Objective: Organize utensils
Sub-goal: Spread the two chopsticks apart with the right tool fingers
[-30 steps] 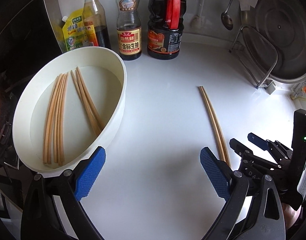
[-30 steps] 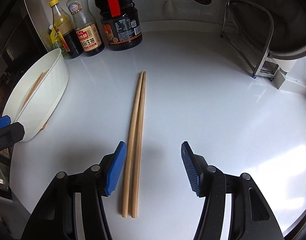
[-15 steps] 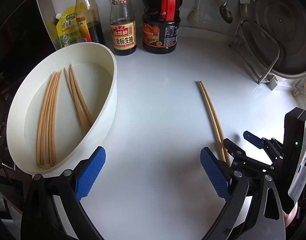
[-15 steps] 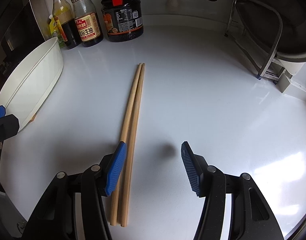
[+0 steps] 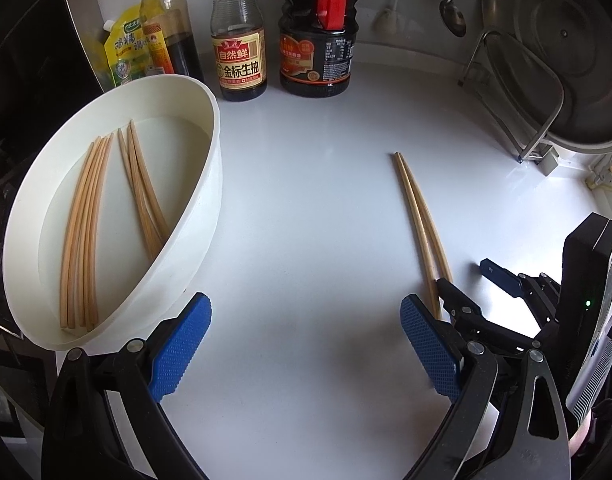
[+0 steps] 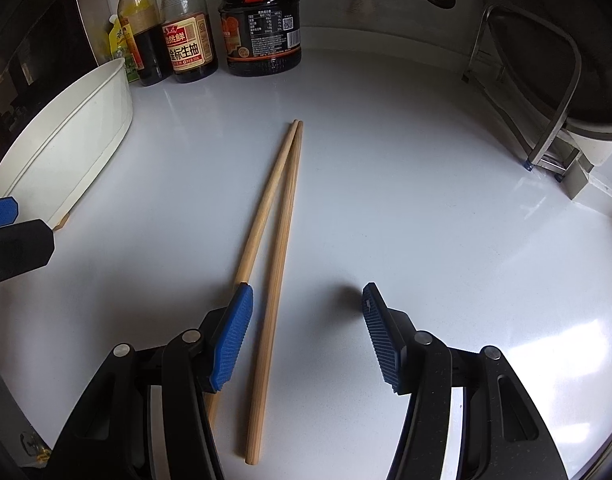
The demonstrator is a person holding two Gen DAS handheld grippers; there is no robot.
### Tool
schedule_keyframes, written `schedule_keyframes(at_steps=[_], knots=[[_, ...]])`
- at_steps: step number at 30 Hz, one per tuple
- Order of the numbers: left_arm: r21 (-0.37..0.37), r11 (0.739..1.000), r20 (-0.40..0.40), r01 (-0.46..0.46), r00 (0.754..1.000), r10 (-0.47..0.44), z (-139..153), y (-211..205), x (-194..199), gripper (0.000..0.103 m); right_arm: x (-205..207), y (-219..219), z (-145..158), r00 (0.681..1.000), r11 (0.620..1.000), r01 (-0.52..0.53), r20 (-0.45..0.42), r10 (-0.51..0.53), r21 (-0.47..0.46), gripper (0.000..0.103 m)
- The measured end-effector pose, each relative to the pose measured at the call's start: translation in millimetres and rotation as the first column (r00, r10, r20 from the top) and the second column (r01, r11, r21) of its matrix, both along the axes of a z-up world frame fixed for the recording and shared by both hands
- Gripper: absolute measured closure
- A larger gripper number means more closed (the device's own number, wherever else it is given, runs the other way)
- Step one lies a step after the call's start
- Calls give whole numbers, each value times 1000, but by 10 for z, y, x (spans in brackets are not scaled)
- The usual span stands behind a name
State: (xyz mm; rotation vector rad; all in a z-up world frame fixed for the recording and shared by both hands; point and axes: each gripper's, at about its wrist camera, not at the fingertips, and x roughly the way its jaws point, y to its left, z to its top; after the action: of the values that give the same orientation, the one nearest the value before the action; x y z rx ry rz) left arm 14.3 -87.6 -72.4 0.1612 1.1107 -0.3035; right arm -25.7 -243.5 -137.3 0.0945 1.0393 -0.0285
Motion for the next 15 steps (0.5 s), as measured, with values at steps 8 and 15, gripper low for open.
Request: schedule_keyframes(at_steps=[8,15], knots=[[12,1000,3,-6,1000,6,-23,-33,16,9,41,-38,-5,1000,1000,-9,25,9,-8,48],[9,1000,-7,20,1000,-20,-76,-237,2,9,-6,-272,-24,999,1000,25,26,-25,-4,48]])
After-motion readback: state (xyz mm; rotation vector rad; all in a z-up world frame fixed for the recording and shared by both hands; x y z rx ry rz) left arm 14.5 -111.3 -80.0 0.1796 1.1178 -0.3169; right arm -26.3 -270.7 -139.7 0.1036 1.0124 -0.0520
